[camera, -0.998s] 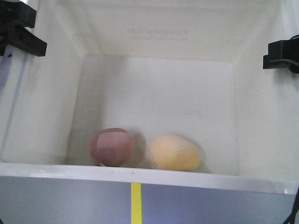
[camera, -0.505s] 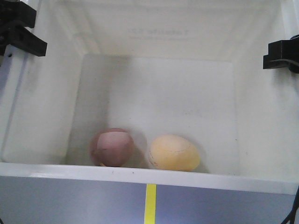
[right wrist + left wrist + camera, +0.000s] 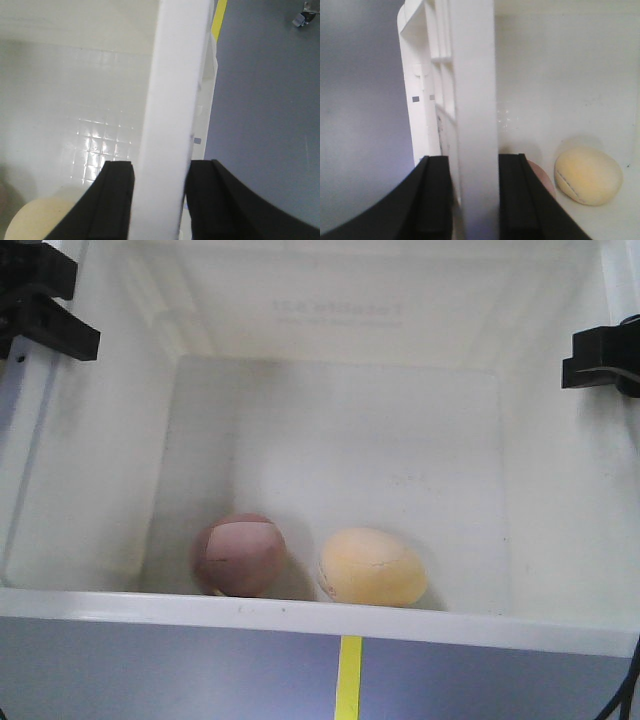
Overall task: Place moving items into box and shelve
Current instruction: 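Hold the tote by its rims with both grippers during driving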
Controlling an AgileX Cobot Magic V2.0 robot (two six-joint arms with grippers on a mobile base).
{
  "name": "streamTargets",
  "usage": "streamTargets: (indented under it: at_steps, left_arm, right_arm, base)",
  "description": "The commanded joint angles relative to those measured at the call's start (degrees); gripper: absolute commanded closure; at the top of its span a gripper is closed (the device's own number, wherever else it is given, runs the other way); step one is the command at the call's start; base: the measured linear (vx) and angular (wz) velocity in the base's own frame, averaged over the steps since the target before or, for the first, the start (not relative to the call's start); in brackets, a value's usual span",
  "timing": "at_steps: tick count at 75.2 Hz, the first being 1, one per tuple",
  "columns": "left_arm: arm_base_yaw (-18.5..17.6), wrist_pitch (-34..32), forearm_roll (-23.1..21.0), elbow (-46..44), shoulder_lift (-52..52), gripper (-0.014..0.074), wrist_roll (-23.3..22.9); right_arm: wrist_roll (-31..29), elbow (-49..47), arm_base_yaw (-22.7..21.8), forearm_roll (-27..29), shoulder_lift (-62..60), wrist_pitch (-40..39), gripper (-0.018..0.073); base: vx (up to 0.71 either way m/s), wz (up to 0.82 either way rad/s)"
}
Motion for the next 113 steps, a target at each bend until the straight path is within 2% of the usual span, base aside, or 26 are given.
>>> streamTargets:
  at_steps: [1, 113]
  left_arm:
    - [0.0, -4.2, -6.0, -2.6, -2.1, 0.0599, -0.7]
    - [0.0, -4.2, -6.1, -2.6, -2.1, 0.0599, -0.7]
  right_arm:
    - [-1.1, -2.2, 0.1, 1.9, -1.4, -7.5, 0.0565]
    - [-1.1, -2.2, 0.1, 2.0, -1.4, -7.5, 0.0565]
  base:
    - [0.54, 0.0]
    - [0.59, 0.02]
